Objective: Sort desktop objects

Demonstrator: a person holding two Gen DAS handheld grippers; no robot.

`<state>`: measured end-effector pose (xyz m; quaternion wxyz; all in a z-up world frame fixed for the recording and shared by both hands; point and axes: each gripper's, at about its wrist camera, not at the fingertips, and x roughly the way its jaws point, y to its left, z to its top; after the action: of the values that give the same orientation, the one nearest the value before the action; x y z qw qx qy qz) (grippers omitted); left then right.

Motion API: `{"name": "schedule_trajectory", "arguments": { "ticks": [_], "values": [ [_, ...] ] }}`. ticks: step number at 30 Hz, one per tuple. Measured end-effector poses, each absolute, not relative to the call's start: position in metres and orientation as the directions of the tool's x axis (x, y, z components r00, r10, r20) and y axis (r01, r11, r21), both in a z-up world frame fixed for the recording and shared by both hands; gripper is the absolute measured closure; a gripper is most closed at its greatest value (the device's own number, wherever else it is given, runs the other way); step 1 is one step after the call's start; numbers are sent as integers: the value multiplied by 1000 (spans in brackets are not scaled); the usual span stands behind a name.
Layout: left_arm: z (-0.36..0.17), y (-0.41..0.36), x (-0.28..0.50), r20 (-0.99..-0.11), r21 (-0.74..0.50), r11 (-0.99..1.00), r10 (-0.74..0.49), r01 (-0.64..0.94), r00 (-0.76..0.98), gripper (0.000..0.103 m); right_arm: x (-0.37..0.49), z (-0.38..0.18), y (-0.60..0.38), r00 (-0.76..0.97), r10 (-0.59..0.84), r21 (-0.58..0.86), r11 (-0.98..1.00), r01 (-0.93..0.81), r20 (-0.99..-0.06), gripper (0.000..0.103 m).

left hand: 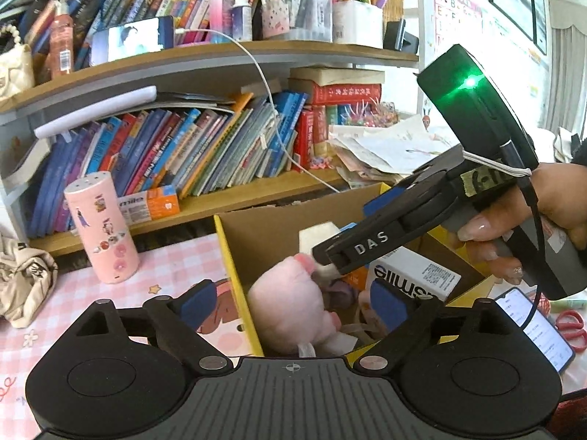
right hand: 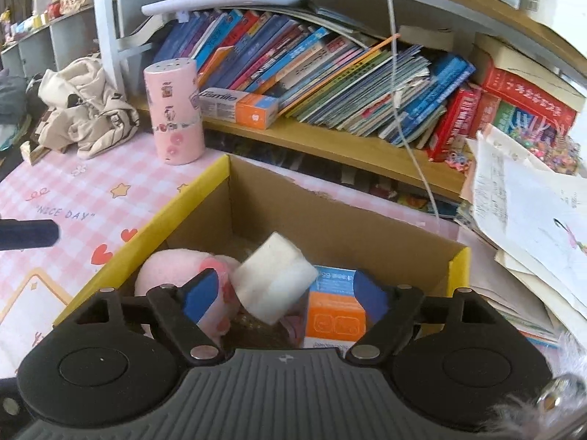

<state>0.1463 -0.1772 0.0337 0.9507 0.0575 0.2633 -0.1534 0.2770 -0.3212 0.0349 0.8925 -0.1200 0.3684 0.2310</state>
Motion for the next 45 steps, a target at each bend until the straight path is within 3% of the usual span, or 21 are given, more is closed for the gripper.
{"name": "schedule_trajectory", "arguments": {
  "ticks": [9,23,45],
  "values": [
    [33,-161,128,-498,-35,967,-237,254,834,6,241,47,-341,671,278,-47,905,-423,-687,18],
    [32,-121,95,-505,-36,977,-199,210,840,5,173,55,-353,731,169,-17,971,-239,-661,18],
    [15,-65,31,-562,-58,987,-154,147,812,5,61,7,-302,689,68,-6,994,-105,-721,6]
  ]
}}
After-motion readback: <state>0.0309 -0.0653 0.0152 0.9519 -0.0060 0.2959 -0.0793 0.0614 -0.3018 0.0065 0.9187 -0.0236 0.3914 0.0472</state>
